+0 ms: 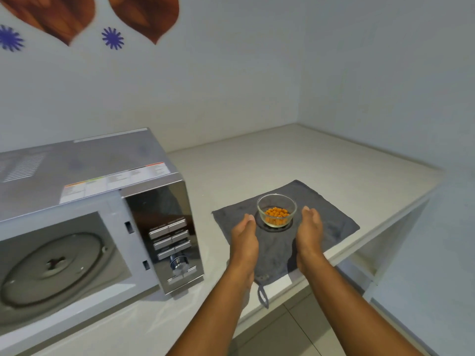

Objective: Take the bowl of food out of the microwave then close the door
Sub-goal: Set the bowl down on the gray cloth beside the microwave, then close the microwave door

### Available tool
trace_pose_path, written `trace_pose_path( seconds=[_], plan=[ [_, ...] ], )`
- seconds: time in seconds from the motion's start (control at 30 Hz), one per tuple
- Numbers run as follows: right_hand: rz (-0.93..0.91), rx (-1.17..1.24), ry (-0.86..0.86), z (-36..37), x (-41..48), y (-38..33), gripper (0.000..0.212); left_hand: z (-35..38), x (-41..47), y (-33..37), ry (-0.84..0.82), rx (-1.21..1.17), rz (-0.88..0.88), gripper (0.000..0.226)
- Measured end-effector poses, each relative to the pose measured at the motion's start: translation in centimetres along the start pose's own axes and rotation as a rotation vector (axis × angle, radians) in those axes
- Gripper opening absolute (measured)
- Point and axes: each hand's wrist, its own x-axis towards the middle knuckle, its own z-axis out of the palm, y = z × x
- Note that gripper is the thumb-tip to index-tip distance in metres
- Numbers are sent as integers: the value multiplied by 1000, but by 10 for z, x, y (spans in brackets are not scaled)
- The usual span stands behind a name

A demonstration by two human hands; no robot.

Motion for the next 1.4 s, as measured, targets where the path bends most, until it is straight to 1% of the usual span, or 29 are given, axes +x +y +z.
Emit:
trace_pose_path(
  seconds=[0.03, 0.1, 0.17, 0.23, 0.3, 0.33, 0.43, 0.47, 0.53, 0.63, 0.7, 0.8, 0.9, 1.07, 1.13, 1.23, 1.4],
  plan=[
    [7, 2, 1, 1, -10, -1, 57, -7, -12, 5, 0, -9, -5, 41],
    [7, 18, 26, -1, -22, -5, 54, -11, -29, 12, -13, 18, -4, 31],
    [-20, 34, 33, 0, -45, -10, 44, -24, -49, 16, -37, 30, 13, 42],
    [-37, 45, 37, 0, -72, -16, 57, -37, -69, 20, -44, 20, 40, 47],
    [-60, 57, 24, 0, -101, -22, 59, -49, -92, 24, -31, 15, 58, 48],
    [-78, 69, 14, 0, -113, -25, 53, -54, -102, 25, -22, 11, 63, 43],
    [-137, 102, -21, -2, -153, -34, 19, -70, -136, 32, 31, 9, 82, 31],
    [-147, 127, -46, -3, -167, -36, 17, -76, -147, 33, 51, 8, 98, 27],
    [-153, 153, -112, -3, -194, -38, 25, -87, -170, 39, 83, 15, 132, 27],
    [-155, 145, -203, 0, -234, -41, 44, -107, -212, 57, 143, 46, 231, 46],
    [-156, 142, -245, 4, -258, -46, 48, -120, -240, 72, 188, 43, 306, 45],
    [-174, 161, -317, 11, -295, -55, 47, -143, -281, 91, 255, 34, 404, 35],
    [-218, 153, -418, 13, -331, -64, 47, -160, -318, 106, 319, 31, 485, 37],
    [-251, 181, -607, 18, -394, -79, 34, -187, -384, 136, 399, 8, 693, 34],
    [-263, 191, -686, 20, -416, -84, 30, -197, -408, 148, 413, -17, 779, 30],
    [-290, 216, -791, 24, -448, -89, 32, -212, -442, 165, 418, -18, 878, 30],
    [-340, 271, -927, 31, -496, -96, 29, -239, -486, 187, 424, 99, 961, 32]
  ],
)
